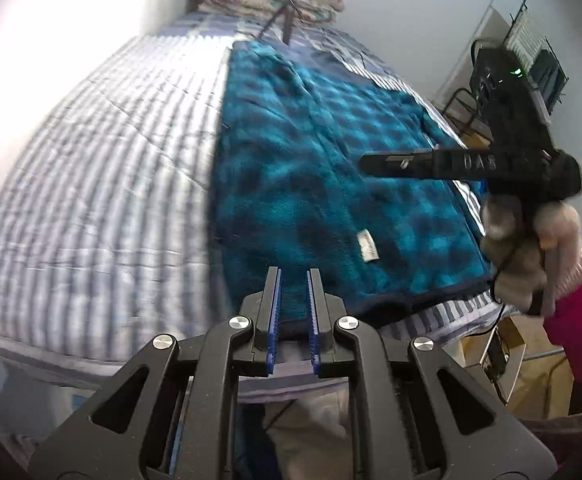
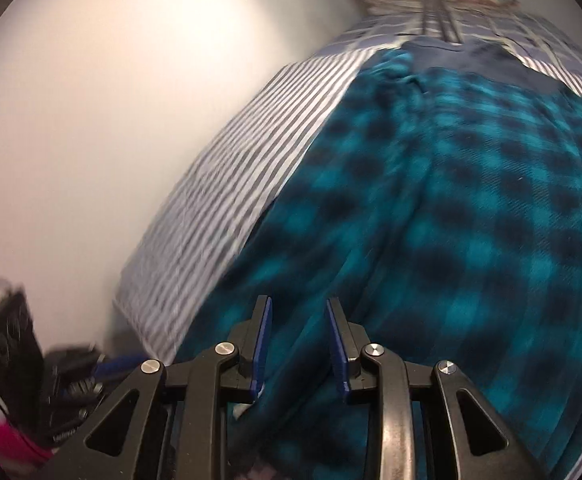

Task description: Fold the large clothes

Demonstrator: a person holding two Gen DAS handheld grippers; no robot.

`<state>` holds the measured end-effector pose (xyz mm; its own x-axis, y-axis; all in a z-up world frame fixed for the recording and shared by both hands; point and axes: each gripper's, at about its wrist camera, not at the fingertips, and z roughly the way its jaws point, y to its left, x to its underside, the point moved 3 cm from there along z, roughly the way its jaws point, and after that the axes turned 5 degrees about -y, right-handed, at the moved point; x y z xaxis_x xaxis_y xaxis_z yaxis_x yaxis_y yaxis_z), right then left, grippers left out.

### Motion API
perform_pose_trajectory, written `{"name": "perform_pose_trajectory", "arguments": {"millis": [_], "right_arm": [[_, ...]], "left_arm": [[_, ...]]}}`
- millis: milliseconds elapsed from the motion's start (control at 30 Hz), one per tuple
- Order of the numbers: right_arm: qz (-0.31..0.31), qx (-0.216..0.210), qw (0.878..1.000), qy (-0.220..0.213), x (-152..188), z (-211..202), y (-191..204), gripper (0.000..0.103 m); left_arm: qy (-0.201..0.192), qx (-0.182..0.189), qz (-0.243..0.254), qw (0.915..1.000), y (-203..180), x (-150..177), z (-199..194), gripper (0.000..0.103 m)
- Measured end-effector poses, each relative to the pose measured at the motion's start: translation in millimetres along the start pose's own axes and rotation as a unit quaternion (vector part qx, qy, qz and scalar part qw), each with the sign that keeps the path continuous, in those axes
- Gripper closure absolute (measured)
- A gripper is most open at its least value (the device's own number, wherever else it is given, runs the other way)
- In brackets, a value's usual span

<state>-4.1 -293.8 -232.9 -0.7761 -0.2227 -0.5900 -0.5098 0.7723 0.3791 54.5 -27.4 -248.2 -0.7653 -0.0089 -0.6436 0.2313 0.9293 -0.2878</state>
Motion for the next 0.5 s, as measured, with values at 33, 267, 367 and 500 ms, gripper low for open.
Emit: {"name": "perform_pose_trajectory", "arguments": {"millis": [33,267,367,500], "right_arm": [[-0.014,0.005,1.0,0.012,7,4,3,0.074],[0.002,0.046,0.997,0.055,39,28,-16,0.075],[0.005,0.053,0.997,0.051,42,27,-18,0.076],[0.01,0.057,0.997,0.044,44,20,-18,0.073]], "left_arm": [[0.005,0.004,0.008,1.0,-6,3,7,0.093],[0.045,-0.007,0.038,0.9982,-27,23,51,0.093],[0.048,-0.012,0.051,0.9975,-27,29,59,0.093],[0.049,-0.015,0.044,0.9977,-27,26,48,0.093]]}}
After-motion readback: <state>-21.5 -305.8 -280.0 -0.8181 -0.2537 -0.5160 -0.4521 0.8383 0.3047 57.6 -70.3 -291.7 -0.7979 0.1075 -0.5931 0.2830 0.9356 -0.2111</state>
